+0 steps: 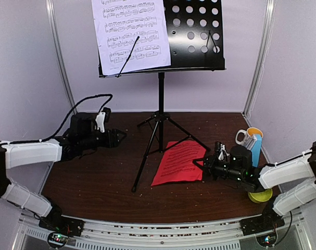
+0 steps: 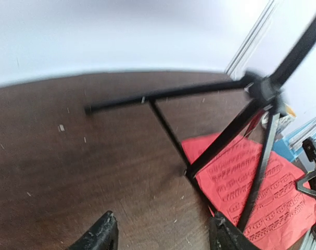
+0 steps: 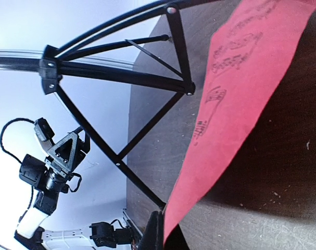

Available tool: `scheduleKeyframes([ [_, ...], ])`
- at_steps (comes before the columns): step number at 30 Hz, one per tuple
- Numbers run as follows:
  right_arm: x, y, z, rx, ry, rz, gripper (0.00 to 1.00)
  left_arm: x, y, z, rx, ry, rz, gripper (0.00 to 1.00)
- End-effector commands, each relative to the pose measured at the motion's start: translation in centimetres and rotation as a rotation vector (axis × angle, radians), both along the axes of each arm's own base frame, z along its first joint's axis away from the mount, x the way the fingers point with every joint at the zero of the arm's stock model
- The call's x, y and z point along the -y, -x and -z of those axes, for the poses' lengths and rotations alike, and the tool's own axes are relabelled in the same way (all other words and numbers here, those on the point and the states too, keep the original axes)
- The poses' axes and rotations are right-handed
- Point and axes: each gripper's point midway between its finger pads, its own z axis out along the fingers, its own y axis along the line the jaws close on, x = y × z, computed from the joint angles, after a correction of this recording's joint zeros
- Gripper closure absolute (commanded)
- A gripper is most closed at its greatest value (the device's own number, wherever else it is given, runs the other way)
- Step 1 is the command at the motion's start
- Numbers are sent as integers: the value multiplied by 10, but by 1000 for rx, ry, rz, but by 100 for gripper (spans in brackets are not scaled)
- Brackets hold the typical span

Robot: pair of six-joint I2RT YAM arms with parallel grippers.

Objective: Set up the instrument practice props

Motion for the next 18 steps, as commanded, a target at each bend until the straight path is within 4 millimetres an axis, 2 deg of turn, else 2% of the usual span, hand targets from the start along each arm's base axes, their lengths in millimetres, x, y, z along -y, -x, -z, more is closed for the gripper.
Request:
scheduleKeyframes([
  [1,18,-1,-24,36,-73,84,100,-7,19,-37,187,-81,7,37],
  [5,32,-3,-70,142,-234,168,100,4,43,-66,270,-42,57,36],
  [7,37,-4,-86,173,-279,197,100,12,54,-75,279,-10,72,35],
  [13,46,-4,-121,273,-376,257,100,51,92,-92,228,196,134,32],
  [16,50,-4,-134,319,-432,295,100,55,97,-95,127,356,92,32],
  [18,49,-1,-151,360,-490,299,100,56,102,-111,98,481,96,31],
])
